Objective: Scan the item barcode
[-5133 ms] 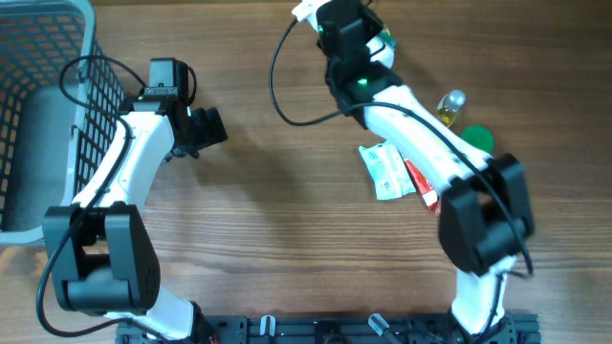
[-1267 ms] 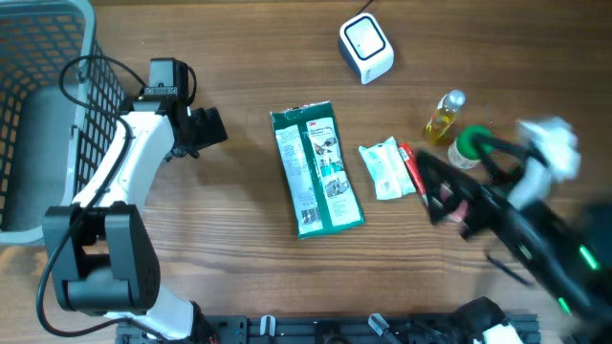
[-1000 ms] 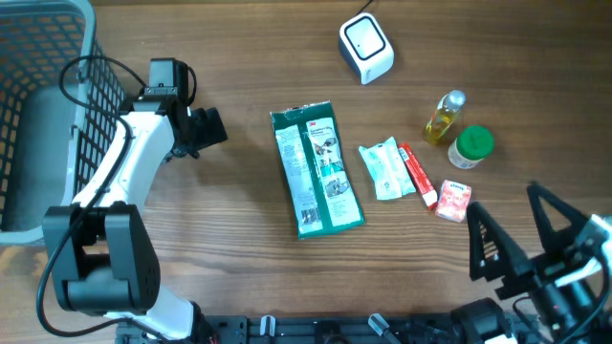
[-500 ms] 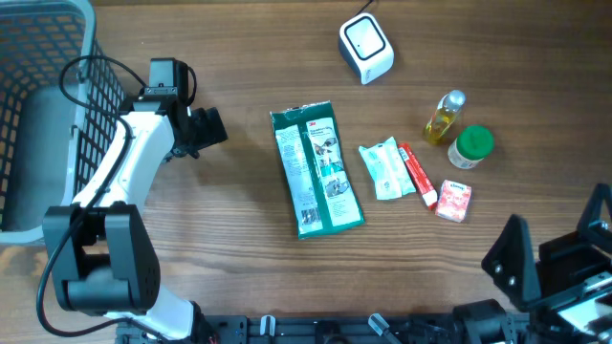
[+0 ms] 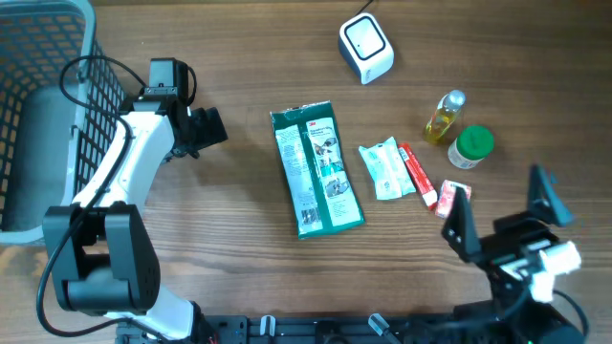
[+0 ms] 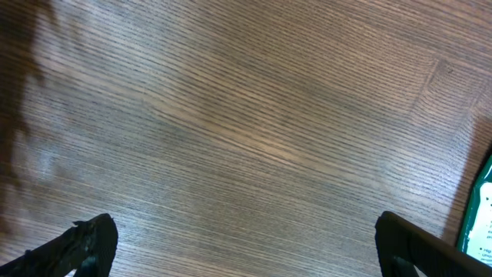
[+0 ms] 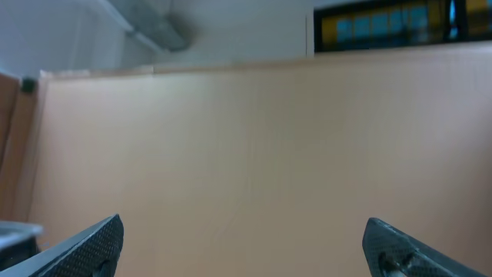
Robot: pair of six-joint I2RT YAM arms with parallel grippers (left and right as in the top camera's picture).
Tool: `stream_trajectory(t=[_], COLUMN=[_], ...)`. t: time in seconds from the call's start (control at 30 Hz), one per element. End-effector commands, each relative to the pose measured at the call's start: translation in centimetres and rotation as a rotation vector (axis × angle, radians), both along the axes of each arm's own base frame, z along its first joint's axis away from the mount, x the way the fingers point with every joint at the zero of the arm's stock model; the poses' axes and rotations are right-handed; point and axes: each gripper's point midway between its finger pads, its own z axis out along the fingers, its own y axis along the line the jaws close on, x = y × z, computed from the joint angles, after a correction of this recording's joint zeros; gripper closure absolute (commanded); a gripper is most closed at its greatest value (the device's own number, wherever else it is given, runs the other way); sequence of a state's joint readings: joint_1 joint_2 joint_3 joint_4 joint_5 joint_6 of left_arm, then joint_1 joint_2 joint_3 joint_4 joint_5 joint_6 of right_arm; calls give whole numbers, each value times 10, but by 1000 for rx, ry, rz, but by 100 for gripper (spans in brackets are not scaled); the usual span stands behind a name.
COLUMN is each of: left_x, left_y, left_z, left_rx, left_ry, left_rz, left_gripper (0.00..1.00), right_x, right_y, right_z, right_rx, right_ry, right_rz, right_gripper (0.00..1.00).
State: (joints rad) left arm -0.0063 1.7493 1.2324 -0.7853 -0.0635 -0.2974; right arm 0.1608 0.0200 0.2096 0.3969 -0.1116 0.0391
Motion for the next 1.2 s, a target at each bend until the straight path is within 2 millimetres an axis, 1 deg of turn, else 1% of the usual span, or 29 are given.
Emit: stream_trajectory(t=[0.0,0.03,0.17,0.2,0.23,0.33,0.47,0.5,0.9,1.03,1.17], left_x=[2,2,2,2,2,2,2,2,2,2,2], left_y=[3,3,3,3,3,3,3,3,3,3,3], left_z=[3,3,3,3,3,3,3,3,3,3,3], left_rx=[13,13,13,13,13,13,13,13,13,13,13], left_ry=[-8,-7,-8,-8,-8,-8,-8,-8,-8,-8,-8], left_rz=[4,4,3,4,3,3,4,4,3,3,4], left_gripper=[0,0,0,0,0,0,0,0,0,0,0], right_x=[14,20,34,38,43,51,58,58,58,59,59], right_y=[-1,-1,-3,-3,-2,-1,-1,-1,-2,-6,-6], right_z=[-31,-43,-76,-87,-99,-126,-178,-184,-184,-184,-184], right_rx=[-11,-13,-12,-15,-24,-43,-84,-89,-96,-107,-106], right_ry=[56,83,157,181,228,344,552,576,574,571,571], right_rz=[-18,-24,-46,-48,-48,-50,-60,-61,-66,-89,-90], right_gripper=[0,0,0,2,0,0,0,0,0,0,0])
